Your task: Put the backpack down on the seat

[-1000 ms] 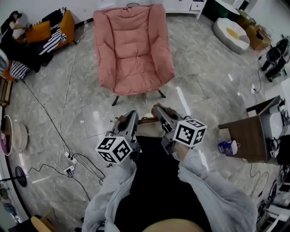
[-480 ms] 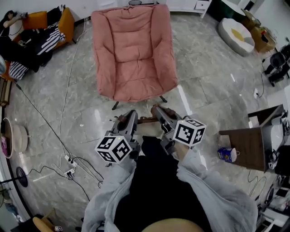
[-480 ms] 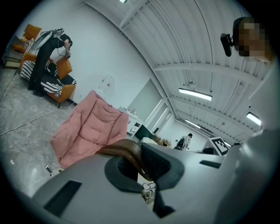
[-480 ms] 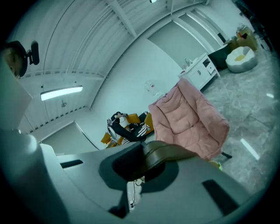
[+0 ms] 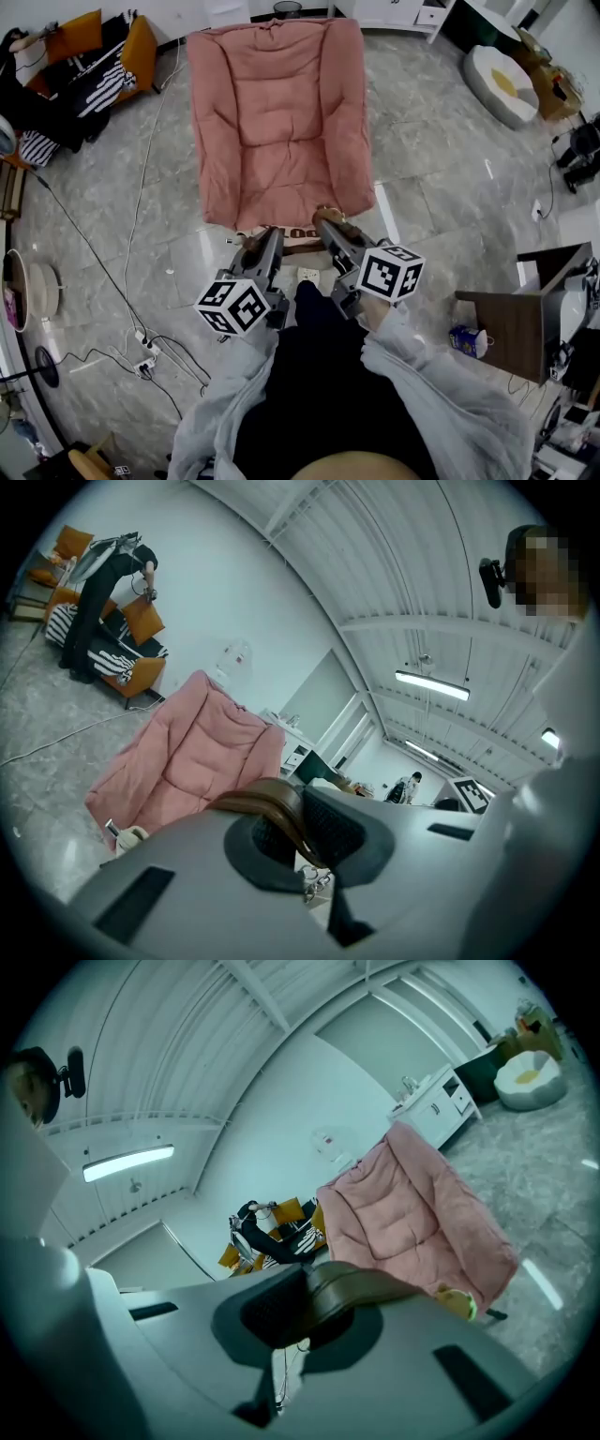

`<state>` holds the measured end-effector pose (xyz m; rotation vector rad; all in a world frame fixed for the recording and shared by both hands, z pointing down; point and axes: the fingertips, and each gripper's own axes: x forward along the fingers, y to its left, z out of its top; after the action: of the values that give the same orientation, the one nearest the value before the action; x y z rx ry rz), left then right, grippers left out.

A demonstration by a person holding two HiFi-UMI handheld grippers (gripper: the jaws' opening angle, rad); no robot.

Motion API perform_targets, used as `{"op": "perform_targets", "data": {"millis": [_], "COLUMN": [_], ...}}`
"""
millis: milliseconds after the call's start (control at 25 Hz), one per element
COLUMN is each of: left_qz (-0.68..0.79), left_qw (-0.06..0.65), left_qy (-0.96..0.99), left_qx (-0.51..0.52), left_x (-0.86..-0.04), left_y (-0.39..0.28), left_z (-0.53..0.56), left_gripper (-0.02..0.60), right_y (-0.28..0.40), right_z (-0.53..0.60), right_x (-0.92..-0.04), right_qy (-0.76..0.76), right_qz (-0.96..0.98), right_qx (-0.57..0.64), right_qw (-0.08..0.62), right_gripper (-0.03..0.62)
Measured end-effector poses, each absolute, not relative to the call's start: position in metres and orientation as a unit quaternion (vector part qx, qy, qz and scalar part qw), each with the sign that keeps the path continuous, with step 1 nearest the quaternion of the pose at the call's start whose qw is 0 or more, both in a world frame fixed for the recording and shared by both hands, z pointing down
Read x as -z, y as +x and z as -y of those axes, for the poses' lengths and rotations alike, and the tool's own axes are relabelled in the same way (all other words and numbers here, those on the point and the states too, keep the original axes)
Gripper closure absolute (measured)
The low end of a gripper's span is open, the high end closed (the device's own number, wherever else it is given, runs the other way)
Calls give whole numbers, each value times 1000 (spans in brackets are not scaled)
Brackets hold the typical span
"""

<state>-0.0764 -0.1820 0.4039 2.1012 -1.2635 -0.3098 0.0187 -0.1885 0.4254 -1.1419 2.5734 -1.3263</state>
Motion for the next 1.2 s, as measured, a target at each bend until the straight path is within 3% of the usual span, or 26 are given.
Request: {"op": "perform_targets", "data": {"millis": [1200], "left_qz": [507], "left_qw": [357], "left_qy": [782], "left_qx": [70], "left_x": [-450], "left_y": [-97], "left_z": [369], "left_gripper": [568], "right_y": [-8], "right_z": [381], "right_x": [-466], "right_qy": [-335], "right_qz": [-820], "right_qx": [464], "right_qw": [-17], "right_gripper": [588]}}
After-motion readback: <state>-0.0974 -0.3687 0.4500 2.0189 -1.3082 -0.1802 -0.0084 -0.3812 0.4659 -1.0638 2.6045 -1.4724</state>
